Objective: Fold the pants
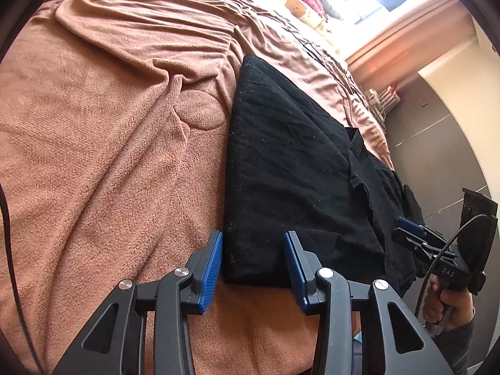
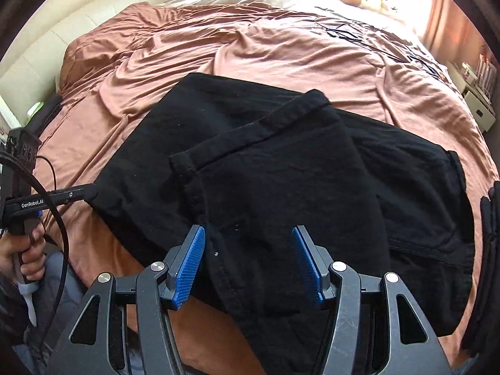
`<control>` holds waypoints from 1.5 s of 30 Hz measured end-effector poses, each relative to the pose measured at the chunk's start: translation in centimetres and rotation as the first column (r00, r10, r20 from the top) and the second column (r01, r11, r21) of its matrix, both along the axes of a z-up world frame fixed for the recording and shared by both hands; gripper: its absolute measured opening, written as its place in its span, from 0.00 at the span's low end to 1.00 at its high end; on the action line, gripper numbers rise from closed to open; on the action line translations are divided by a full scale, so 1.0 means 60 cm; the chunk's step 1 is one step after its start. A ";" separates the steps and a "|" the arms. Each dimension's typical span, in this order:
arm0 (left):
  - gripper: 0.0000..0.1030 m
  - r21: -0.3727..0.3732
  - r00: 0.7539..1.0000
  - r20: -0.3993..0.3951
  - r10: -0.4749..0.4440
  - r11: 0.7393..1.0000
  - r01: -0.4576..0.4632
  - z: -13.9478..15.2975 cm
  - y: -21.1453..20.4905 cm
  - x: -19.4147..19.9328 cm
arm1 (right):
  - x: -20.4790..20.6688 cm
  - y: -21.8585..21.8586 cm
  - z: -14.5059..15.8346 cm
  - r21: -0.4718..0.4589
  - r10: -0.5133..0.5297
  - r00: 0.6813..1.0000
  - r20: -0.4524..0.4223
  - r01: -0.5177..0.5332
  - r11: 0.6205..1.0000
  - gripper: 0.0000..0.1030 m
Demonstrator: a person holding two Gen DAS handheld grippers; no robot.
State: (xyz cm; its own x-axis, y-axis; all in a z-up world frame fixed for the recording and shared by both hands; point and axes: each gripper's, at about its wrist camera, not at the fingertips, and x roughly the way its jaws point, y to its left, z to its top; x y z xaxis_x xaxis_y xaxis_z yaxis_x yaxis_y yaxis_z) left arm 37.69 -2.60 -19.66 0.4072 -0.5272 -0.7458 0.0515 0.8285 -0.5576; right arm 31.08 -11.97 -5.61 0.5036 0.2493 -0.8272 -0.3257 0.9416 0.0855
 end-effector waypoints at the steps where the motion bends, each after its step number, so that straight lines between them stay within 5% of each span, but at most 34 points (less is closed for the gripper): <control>1: 0.41 0.009 1.000 -0.008 0.001 1.000 -0.001 -0.002 -0.002 0.002 | 0.003 0.004 -0.002 -0.001 0.008 1.000 -0.003 -0.008 1.000 0.54; 10: 0.40 0.030 0.998 -0.060 -0.012 0.999 0.014 -0.016 -0.015 0.012 | 0.038 0.042 -0.053 -0.058 0.030 0.998 -0.060 -0.033 0.998 0.50; 12: 0.40 0.025 0.998 -0.062 -0.012 1.000 0.014 -0.016 -0.013 0.012 | 0.045 0.048 -0.063 -0.081 0.032 0.997 -0.067 -0.037 0.996 0.40; 14: 0.40 0.024 0.998 -0.060 -0.013 1.000 0.014 -0.016 -0.014 0.011 | 0.048 0.053 -0.067 -0.079 0.042 0.996 -0.074 -0.048 0.996 0.19; 18: 0.40 0.029 0.999 -0.053 -0.011 0.999 0.013 -0.014 -0.013 0.007 | 0.050 0.049 -0.058 -0.058 0.047 0.997 -0.061 -0.051 0.997 0.01; 33: 0.40 0.027 1.000 -0.017 0.018 0.999 -0.017 -0.010 0.004 -0.011 | 0.011 -0.103 0.024 0.117 -0.119 0.992 0.033 0.114 0.987 0.00; 45: 0.40 0.030 1.000 -0.014 0.026 0.999 -0.026 -0.006 0.005 -0.014 | -0.013 -0.263 0.081 0.165 -0.317 0.946 0.071 0.302 0.939 0.00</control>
